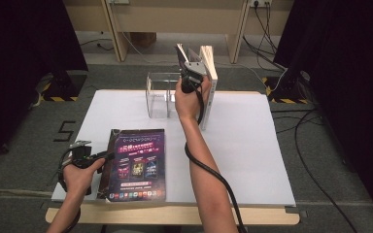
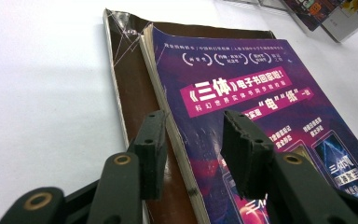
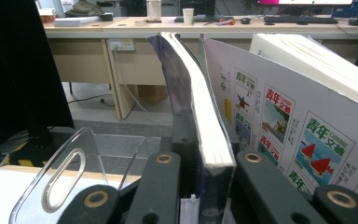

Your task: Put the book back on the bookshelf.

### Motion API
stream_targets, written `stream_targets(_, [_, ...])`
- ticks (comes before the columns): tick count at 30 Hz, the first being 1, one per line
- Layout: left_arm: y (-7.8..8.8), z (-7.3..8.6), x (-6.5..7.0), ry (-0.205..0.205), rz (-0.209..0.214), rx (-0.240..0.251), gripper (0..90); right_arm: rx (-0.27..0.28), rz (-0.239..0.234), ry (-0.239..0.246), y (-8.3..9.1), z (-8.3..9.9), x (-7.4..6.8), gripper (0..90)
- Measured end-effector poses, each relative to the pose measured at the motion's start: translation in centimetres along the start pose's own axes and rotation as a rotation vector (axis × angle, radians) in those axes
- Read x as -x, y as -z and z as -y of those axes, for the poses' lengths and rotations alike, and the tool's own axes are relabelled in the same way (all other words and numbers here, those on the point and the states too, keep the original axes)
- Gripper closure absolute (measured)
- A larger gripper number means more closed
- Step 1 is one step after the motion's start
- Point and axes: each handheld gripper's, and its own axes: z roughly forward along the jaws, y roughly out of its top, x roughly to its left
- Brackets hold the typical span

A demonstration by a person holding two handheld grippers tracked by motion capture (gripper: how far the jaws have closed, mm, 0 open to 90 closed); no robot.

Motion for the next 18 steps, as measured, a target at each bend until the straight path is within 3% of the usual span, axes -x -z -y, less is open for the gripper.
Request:
stream_targets(9, [-0.12, 0.07, 0.07, 0.003, 0.007, -0.003, 59.1, -0.023, -0.057, -0.031, 0.55, 0.02, 0.42, 77.5])
stream_targets(18, [-0.06, 0.02, 0.07, 0.004, 0.007, -0.004, 59.1, -0.035, -0.079, -0.047, 0.56, -0.36, 0.73, 74.5])
